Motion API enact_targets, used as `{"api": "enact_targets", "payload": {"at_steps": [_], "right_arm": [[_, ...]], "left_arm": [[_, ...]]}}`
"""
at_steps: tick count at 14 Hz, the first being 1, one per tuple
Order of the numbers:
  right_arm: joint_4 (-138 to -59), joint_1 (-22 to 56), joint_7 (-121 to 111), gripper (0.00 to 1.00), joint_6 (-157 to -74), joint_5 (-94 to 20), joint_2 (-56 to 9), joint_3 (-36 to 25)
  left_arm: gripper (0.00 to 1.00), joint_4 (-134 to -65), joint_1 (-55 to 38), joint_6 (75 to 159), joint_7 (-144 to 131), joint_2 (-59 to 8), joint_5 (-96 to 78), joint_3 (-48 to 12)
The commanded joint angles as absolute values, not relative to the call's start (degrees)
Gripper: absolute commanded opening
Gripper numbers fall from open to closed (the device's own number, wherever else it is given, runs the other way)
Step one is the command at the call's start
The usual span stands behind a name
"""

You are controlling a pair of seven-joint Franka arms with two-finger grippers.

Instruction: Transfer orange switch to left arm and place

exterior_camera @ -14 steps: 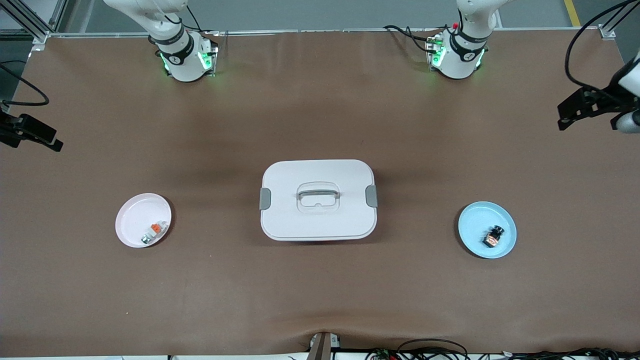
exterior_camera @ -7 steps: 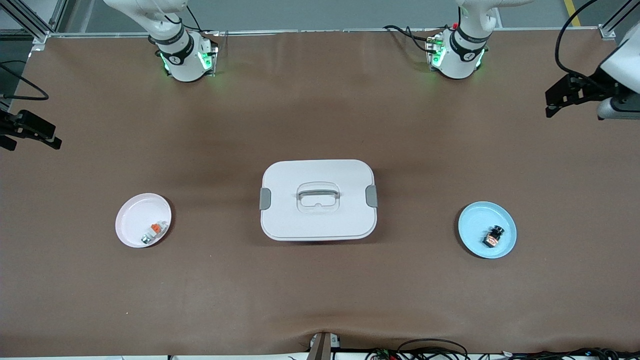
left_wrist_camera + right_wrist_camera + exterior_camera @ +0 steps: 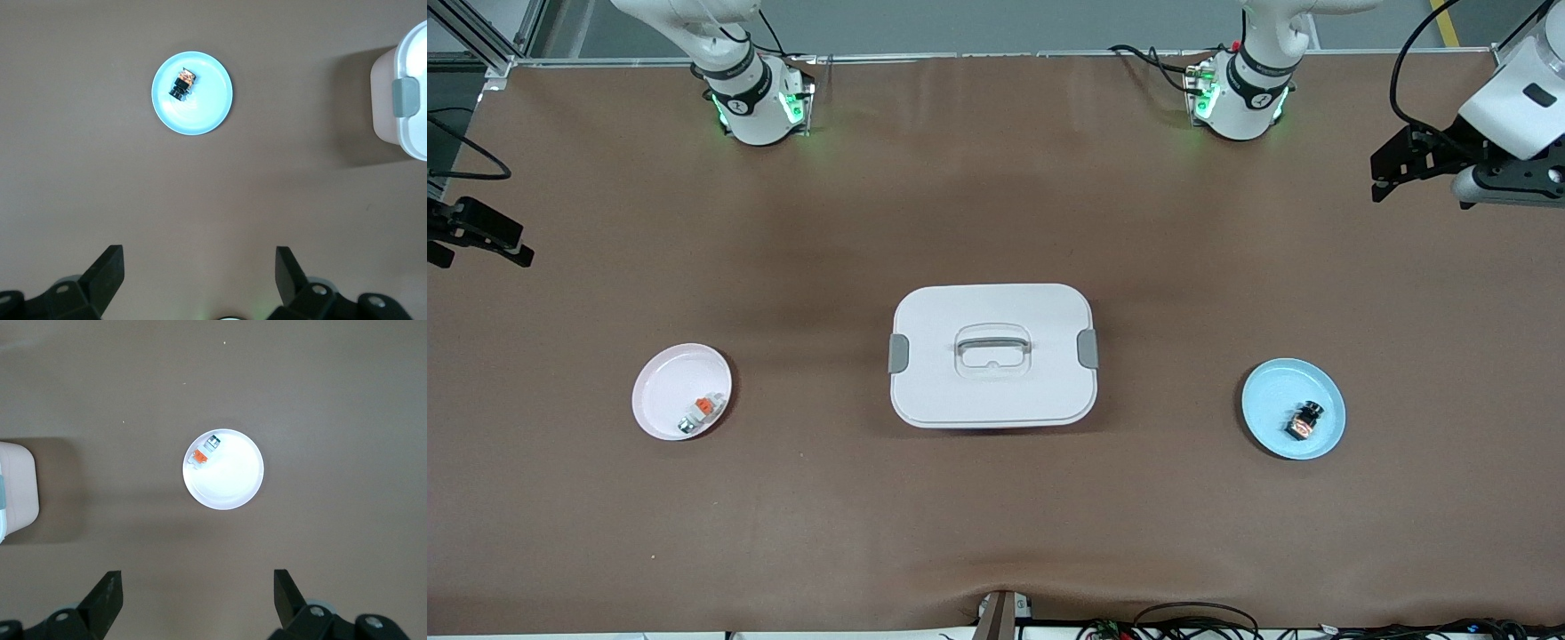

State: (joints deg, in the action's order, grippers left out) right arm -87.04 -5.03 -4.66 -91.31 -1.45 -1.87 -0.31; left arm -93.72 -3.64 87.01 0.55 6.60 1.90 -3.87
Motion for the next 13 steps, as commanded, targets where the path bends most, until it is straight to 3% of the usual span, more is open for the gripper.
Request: {"api": "enact_targets", "payload": {"at_steps": [1,8,13], "right_arm": [[-88.24,-5.36,-3.95,1.00,-91.58,-1.32,-0.44,0.00],[-88.24,-5.36,-4.13,1.00,-91.67,-1.32,-0.44,0.00],[-88.24,-5.36,-4.13,1.00,-91.58,-1.32,-0.53,0.00]], "left_arm": [[1.00,-95.98,-4.22,87.98,-1.22,9.14,-0.17,-2.73],[1.00,-91.23,-0.71,83.32,-3.78,8.17,-2.64,-1.32],[1.00,-90.70,3.34,83.32,-4.22,7.73,-2.03,-5.70]]}}
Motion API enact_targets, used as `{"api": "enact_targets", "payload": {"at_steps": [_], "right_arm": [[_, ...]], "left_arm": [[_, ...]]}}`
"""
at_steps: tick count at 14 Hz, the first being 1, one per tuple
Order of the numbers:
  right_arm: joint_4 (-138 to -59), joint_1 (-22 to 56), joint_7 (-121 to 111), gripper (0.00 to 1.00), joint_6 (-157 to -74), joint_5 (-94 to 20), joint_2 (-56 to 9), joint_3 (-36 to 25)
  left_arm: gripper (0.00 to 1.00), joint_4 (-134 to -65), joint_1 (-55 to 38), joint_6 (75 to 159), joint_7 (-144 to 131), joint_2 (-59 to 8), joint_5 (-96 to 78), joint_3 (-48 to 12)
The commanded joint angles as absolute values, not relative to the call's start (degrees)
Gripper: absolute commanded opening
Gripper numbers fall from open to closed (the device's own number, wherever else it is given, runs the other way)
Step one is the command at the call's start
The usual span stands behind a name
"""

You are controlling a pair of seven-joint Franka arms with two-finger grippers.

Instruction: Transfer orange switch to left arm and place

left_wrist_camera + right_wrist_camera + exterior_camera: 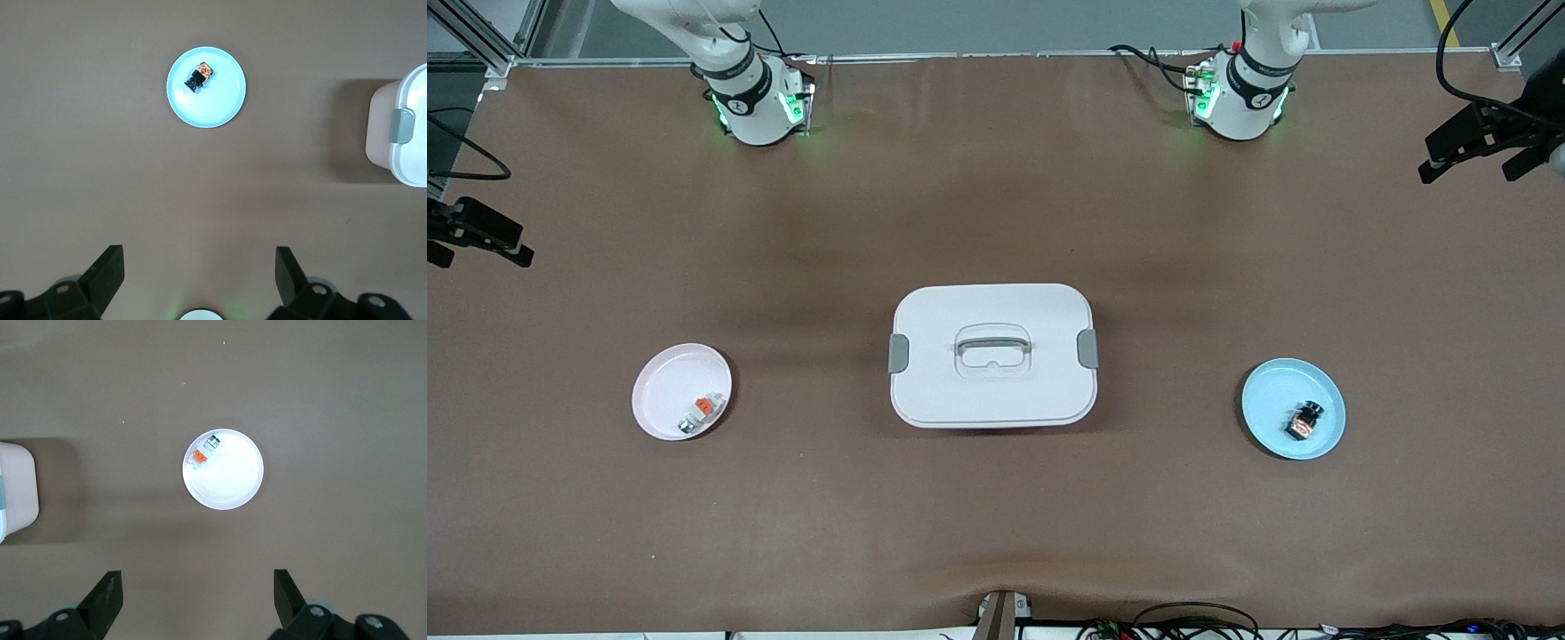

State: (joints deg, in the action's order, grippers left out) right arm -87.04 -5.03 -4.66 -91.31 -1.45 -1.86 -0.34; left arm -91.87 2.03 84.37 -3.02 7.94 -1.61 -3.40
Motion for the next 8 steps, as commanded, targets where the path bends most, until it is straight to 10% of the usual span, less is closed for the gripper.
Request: {"api": "enact_targets", "payload": {"at_steps": [1,8], "right_arm": [[-88.24,-5.36,-4.13,1.00,-91.58,-1.32,-0.44,0.00],[-87.89,-5.27,-4.13,1.00,-91.67,-1.49,-0.53,0.00]], "left_arm": [[1.00,-90.70,3.34,83.15,-4.39,7.73,-1.76,-6.50],[1.00,-90.70,3.43,82.18,-4.13,7.82,-1.67,-6.68]]}}
